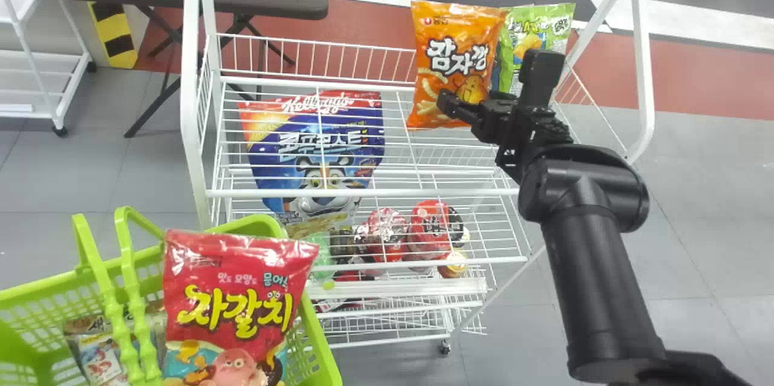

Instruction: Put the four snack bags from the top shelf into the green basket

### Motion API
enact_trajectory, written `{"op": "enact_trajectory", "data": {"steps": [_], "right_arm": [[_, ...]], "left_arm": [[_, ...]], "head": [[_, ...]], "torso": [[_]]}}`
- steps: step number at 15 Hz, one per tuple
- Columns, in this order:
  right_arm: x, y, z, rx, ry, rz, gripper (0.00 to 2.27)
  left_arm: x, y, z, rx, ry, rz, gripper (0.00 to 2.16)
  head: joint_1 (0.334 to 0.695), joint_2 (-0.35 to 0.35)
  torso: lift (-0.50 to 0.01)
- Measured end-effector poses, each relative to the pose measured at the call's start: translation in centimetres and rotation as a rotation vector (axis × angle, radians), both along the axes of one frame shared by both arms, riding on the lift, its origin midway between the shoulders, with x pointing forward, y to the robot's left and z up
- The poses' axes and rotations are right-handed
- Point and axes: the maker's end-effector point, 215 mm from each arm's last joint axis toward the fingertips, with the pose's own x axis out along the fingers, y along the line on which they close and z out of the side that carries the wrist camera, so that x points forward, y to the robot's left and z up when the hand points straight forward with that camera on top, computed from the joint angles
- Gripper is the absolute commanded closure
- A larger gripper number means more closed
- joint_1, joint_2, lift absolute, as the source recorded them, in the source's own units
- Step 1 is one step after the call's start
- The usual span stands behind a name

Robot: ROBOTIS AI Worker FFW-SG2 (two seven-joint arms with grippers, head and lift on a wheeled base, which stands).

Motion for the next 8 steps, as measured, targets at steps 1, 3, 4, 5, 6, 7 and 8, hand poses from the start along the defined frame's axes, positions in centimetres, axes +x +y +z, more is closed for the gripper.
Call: {"op": "enact_trajectory", "data": {"steps": [1, 3, 4, 5, 6, 7, 8], "right_arm": [[0.5, 0.6, -0.1, -0.005, -0.001, 0.012, 0.47], [1.0, 1.6, 0.0, -0.007, -0.005, 0.041, 1.33], [1.1, 1.9, 0.3, -0.014, -0.016, 0.054, 1.96], [1.2, 2.0, 0.4, -0.021, -0.019, 0.058, 2.22], [1.1, 1.9, 0.3, -0.028, -0.015, 0.053, 2.25], [0.9, 1.9, -0.2, -0.035, -0.002, 0.052, 2.25], [0.6, 2.0, -0.6, -0.041, 0.009, 0.053, 2.25]], "left_arm": [[-0.1, 0.0, 0.0, -0.001, 0.000, 0.000, 2.15], [-0.4, 0.0, -0.1, 0.000, 0.001, 0.000, 2.15], [-0.5, 0.0, -0.2, 0.001, 0.002, 0.000, 2.15], [-0.5, 0.1, -0.3, 0.002, 0.003, 0.001, 2.15], [-0.6, 0.1, -0.3, 0.003, 0.005, 0.003, 2.15], [-0.7, 0.1, -0.3, 0.003, 0.006, 0.003, 2.15], [-0.7, 0.1, -0.3, 0.003, 0.007, 0.004, 2.15]], "head": [[0.695, -0.236], [0.695, -0.219], [0.695, -0.214], [0.695, -0.212], [0.695, -0.212], [0.695, -0.213], [0.695, -0.213]], "torso": [[-0.003], [-0.003], [-0.003], [-0.003], [-0.003], [-0.003], [-0.003]]}}
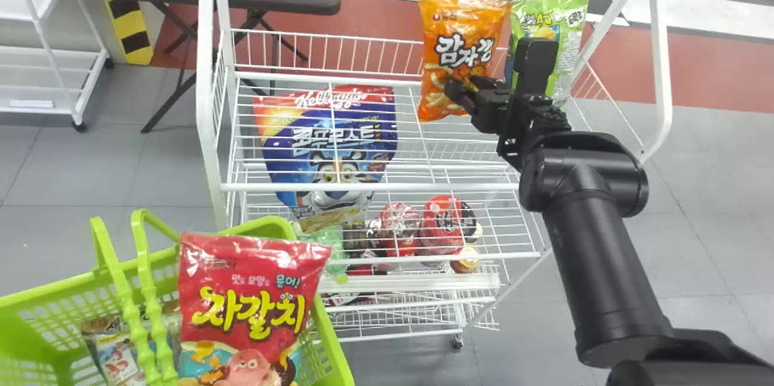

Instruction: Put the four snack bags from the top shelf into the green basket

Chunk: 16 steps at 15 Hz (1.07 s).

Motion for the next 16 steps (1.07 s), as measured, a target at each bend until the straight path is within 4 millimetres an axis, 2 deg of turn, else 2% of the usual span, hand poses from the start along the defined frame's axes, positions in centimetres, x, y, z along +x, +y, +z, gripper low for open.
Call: {"op": "enact_trajectory", "data": {"steps": [3, 5, 7, 10, 12, 14, 16], "right_arm": [[-0.8, 0.2, 0.0, -0.002, 0.006, 0.004, 2.25], [-1.7, 0.3, 1.3, 0.017, -0.013, 0.003, 2.25], [-3.3, 1.0, 3.5, 0.060, -0.037, 0.011, 2.25], [-8.5, 3.1, 7.1, 0.133, -0.041, 0.049, 2.25], [-13.1, 5.2, 9.2, 0.166, -0.019, 0.097, 2.25], [-17.6, 7.3, 10.7, 0.200, 0.017, 0.151, 2.25], [-22.5, 10.0, 10.9, 0.244, 0.097, 0.223, 2.25]], "left_arm": [[-0.1, 0.1, 0.0, -0.001, 0.003, 0.002, 2.15], [-0.2, 0.3, 0.0, -0.001, 0.005, 0.008, 2.15], [-0.3, 0.6, 0.1, -0.001, 0.005, 0.014, 2.15], [-0.1, 1.0, 0.2, 0.000, 0.003, 0.022, 2.15], [0.1, 1.3, 0.3, 0.002, -0.005, 0.028, 2.15], [0.5, 1.4, 0.5, 0.002, -0.014, 0.031, 2.15], [0.9, 1.4, 0.7, 0.000, -0.022, 0.032, 2.15]], "head": [[0.695, -0.213], [0.695, -0.210], [0.695, -0.204], [0.695, -0.183], [0.695, -0.168], [0.695, -0.137], [0.695, -0.108]], "torso": [[-0.003], [-0.003], [-0.003], [-0.003], [-0.003], [-0.003], [-0.003]]}}
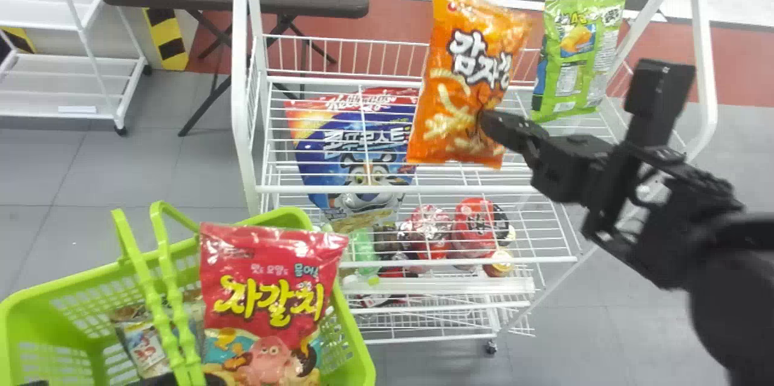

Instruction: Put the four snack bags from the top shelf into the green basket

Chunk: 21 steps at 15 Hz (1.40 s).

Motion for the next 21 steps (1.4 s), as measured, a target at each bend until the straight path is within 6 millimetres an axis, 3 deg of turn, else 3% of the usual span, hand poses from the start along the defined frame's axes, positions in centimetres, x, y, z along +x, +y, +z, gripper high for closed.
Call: {"op": "enact_trajectory", "data": {"steps": [4, 8, 14, 17, 19, 20, 21], "right_arm": [[-9.9, 5.3, -2.2, 0.053, 0.219, 0.177, 2.25], [-15.5, 10.9, -4.3, 0.056, 0.361, 0.330, 2.25], [-17.7, 20.6, -4.6, -0.004, 0.360, 0.517, 2.25], [-19.1, 24.4, -5.8, -0.026, 0.383, 0.595, 2.25], [-20.4, 26.2, -7.0, -0.045, 0.409, 0.642, 2.25], [-21.0, 26.9, -7.6, -0.053, 0.423, 0.663, 2.08], [-21.3, 27.3, -7.9, -0.062, 0.430, 0.674, 1.30]], "left_arm": [[0.9, 0.0, 0.4, -0.004, -0.007, 0.003, 2.15], [0.7, -1.0, 0.9, -0.019, 0.001, -0.022, 2.15], [-0.6, -3.9, 1.9, -0.043, 0.015, -0.086, 2.15], [-1.1, -5.0, 2.0, -0.044, 0.021, -0.112, 2.15], [-1.1, -5.1, 2.0, -0.045, 0.023, -0.116, 2.15], [-1.1, -5.2, 2.0, -0.045, 0.023, -0.116, 2.15], [-1.1, -5.1, 2.0, -0.044, 0.024, -0.116, 2.15]], "head": [[0.695, -0.010], [0.695, 0.096], [0.695, 0.250], [0.695, 0.339], [0.695, 0.350], [0.695, 0.350], [0.695, 0.350]], "torso": [[-0.003], [-0.003], [-0.003], [-0.003], [-0.003], [-0.003], [-0.003]]}}
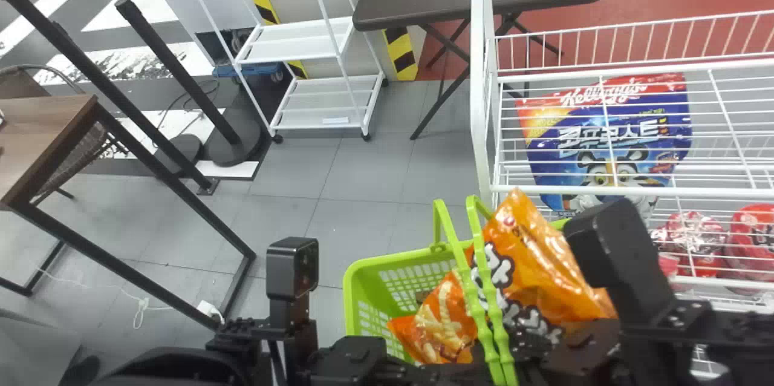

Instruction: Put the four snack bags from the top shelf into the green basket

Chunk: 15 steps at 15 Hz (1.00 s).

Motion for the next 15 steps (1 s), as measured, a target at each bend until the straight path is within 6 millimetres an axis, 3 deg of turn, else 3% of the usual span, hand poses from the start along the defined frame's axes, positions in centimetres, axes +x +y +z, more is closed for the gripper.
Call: {"op": "enact_trajectory", "data": {"steps": [1, 2, 4, 6, 9, 11, 12, 13, 15], "right_arm": [[-0.1, 0.1, -0.2, -0.006, 0.001, 0.006, 0.21], [0.1, -0.1, -0.3, -0.006, 0.004, 0.002, 0.00], [1.3, -1.3, 0.6, 0.009, -0.012, -0.033, 0.00], [3.0, -3.2, 2.9, 0.061, -0.036, -0.082, 0.04], [6.6, -7.9, 7.0, 0.192, -0.052, -0.201, 0.05], [9.4, -13.1, 9.6, 0.254, -0.089, -0.307, 0.05], [10.6, -15.5, 10.5, 0.269, -0.108, -0.357, 0.05], [12.3, -18.6, 10.7, 0.269, -0.122, -0.426, 0.05], [15.5, -24.7, 8.5, 0.206, -0.114, -0.573, 0.05]], "left_arm": [[0.0, 0.0, 0.0, 0.000, 0.000, 0.001, 2.15], [0.0, 0.1, 0.0, -0.001, 0.000, 0.002, 2.15], [0.1, 0.2, 0.0, -0.001, 0.000, 0.007, 2.15], [0.2, 0.3, -0.1, -0.001, 0.000, 0.011, 2.15], [0.3, 0.3, -0.1, -0.001, -0.001, 0.013, 2.15], [0.4, 0.5, -0.1, 0.001, -0.003, 0.017, 2.15], [0.5, 0.6, -0.1, 0.002, -0.004, 0.020, 2.15], [0.6, 0.6, -0.1, 0.003, -0.006, 0.022, 2.15], [0.7, 0.6, 0.0, 0.003, -0.010, 0.021, 2.15]], "head": [[0.695, 0.350], [0.695, 0.350], [0.695, 0.350], [0.695, 0.344], [0.695, 0.233], [0.695, 0.140], [0.695, 0.042], [0.695, -0.013], [0.695, -0.114]], "torso": [[-0.003], [-0.003], [-0.003], [-0.003], [-0.003], [-0.003], [-0.003], [-0.003], [-0.003]]}}
